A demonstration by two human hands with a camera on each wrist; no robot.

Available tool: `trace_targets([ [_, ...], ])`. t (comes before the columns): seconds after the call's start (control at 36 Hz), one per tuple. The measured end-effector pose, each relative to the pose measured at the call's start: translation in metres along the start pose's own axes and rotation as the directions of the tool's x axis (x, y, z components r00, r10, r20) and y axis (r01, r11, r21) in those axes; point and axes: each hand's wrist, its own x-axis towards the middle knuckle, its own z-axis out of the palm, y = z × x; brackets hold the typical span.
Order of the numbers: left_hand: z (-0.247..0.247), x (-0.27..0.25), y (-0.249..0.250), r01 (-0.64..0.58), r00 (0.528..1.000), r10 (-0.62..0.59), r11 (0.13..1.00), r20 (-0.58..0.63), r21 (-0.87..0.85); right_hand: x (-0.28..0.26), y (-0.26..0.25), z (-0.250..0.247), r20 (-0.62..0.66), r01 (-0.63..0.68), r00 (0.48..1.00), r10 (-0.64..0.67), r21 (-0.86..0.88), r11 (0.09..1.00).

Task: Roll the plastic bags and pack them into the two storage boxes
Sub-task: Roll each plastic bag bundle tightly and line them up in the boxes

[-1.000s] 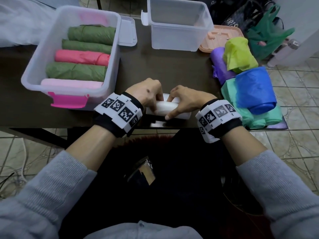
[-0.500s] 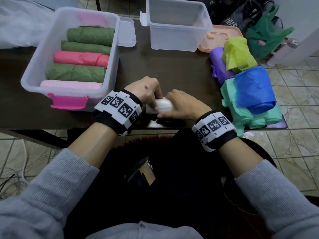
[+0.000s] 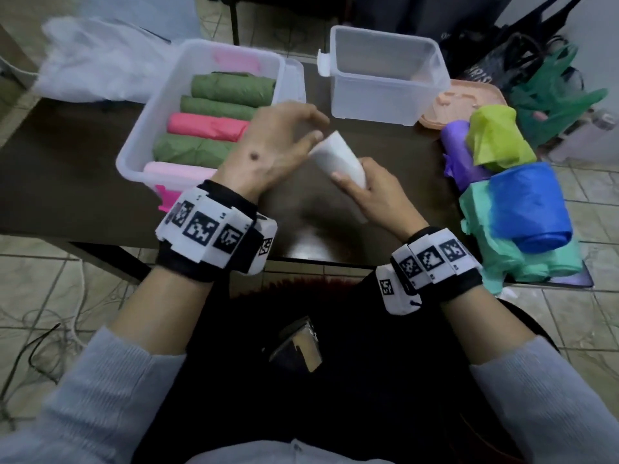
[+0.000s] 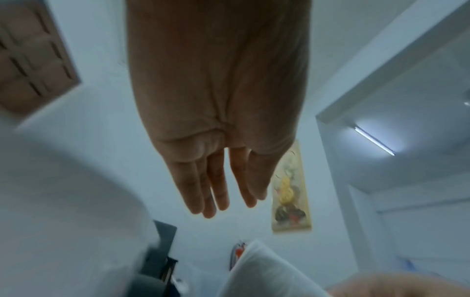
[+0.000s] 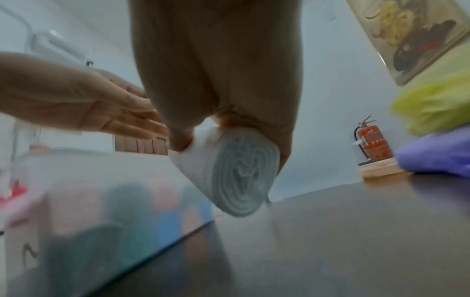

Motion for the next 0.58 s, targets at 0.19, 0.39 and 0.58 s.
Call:
trace_targets([
  [0.19, -0.072, -0.016, -0.047, 0.292, 0.912, -0.251, 0.953, -0.325, 0.083, 0.037, -0.071, 0.006, -0.116, 0.275, 0.957, -0.266, 0.071, 0.959],
  [0.39, -0.082, -0.041, -0.101, 0.652, 0.711, -0.633, 0.757, -0.306, -0.052, 0.063, -0.134, 0.025, 0.062, 0.481, 0.876, -0.478, -0.049, 0.875],
  [0.58, -0.07, -0.038, -0.108, 0.624, 0.573, -0.768, 0.634, -0.284, -0.456, 0.081, -0.154, 0.039, 0.261, 0.545, 0.833, -0.488, -0.232, 0.806],
])
